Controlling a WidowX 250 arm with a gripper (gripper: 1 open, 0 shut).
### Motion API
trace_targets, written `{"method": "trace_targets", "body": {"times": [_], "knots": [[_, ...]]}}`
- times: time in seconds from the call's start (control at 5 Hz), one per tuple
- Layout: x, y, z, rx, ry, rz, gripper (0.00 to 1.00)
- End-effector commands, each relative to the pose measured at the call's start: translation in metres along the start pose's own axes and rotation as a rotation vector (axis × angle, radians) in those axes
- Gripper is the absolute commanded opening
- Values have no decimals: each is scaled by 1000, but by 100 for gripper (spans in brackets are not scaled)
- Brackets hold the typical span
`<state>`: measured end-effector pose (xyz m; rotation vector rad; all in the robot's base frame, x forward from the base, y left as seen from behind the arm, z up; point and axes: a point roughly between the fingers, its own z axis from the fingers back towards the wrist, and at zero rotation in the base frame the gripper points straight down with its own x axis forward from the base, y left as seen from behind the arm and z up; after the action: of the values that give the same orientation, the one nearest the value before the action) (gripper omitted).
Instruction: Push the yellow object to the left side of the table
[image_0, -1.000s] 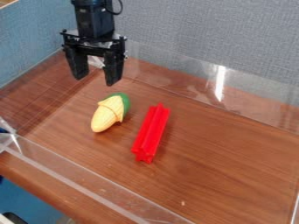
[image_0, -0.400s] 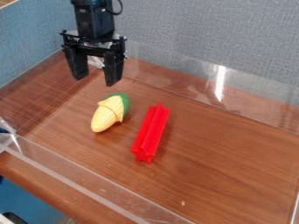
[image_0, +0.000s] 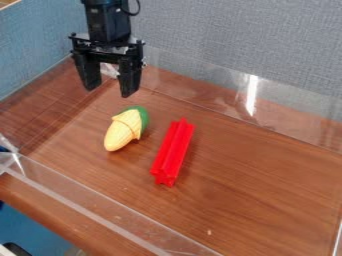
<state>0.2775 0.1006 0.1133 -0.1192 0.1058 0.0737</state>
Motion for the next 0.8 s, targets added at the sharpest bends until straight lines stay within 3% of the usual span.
{"method": "trace_targets", "body": {"times": [0.0, 0.6], "knots": [[6, 5, 19, 19, -67, 7, 100], [7, 8, 14, 22, -56, 9, 100]]}}
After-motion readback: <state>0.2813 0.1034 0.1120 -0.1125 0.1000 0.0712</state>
